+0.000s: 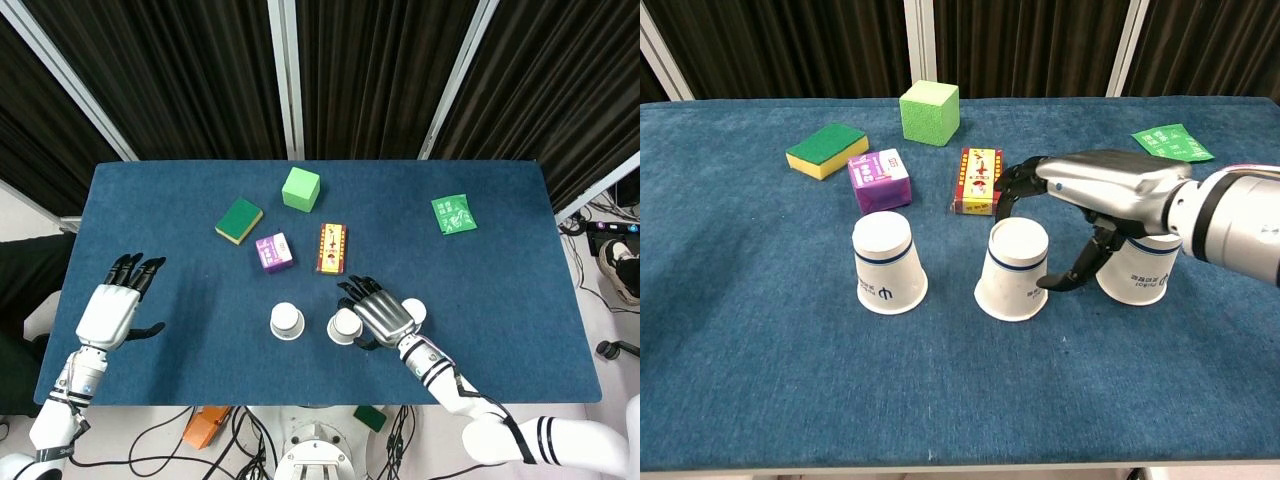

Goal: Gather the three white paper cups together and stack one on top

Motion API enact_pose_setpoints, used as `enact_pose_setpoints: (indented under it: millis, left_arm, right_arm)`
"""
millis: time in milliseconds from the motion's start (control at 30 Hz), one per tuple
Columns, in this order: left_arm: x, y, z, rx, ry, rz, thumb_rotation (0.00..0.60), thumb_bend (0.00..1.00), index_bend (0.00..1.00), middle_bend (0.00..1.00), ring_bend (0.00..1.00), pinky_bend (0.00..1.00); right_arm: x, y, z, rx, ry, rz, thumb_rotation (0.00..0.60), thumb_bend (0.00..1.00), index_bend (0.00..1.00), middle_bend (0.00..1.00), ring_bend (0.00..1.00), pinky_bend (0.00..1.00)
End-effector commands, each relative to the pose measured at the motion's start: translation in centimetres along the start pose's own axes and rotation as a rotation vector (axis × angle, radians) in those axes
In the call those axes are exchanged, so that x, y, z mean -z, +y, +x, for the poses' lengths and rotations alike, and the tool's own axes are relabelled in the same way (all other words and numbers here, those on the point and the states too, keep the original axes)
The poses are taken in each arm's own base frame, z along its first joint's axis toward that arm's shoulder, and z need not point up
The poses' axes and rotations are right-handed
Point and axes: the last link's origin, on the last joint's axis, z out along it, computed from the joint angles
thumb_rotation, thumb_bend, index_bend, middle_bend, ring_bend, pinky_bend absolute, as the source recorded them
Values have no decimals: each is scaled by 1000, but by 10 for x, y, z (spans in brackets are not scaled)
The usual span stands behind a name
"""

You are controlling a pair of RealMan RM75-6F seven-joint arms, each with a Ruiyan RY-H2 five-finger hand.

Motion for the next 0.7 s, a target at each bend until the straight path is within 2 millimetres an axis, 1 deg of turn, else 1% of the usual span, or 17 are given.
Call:
enact_pose_setpoints:
  millis: [33, 200, 333, 567, 700]
  left_arm:
    - [1, -1, 0, 0, 1, 2, 600, 138, 11, 106, 53, 0]
    - [4, -3, -1, 0, 2, 10, 600, 137, 11, 107, 53, 0]
    - [5, -5, -1, 0, 2, 17, 600, 138, 11, 107, 52, 0]
    - [8, -9, -3, 3, -9, 30, 600, 138, 11, 107, 53, 0]
    - [9, -11, -4, 7, -10, 35, 600, 138, 11, 106, 53, 0]
  right_arm:
    - [-5, -3, 0, -1, -1, 0, 600, 413, 439, 178, 78, 157]
    - [-10, -11, 6, -25, 24, 16, 600, 413, 438, 181, 79, 156]
    - [-18, -20, 10, -32, 34, 37, 600, 414, 432, 181, 80, 157]
    - [-36, -35, 9, -45, 21, 61, 600, 413, 418, 181, 80, 157]
    - [-41, -39, 8, -42, 13, 61, 600, 413, 399, 181, 80, 157]
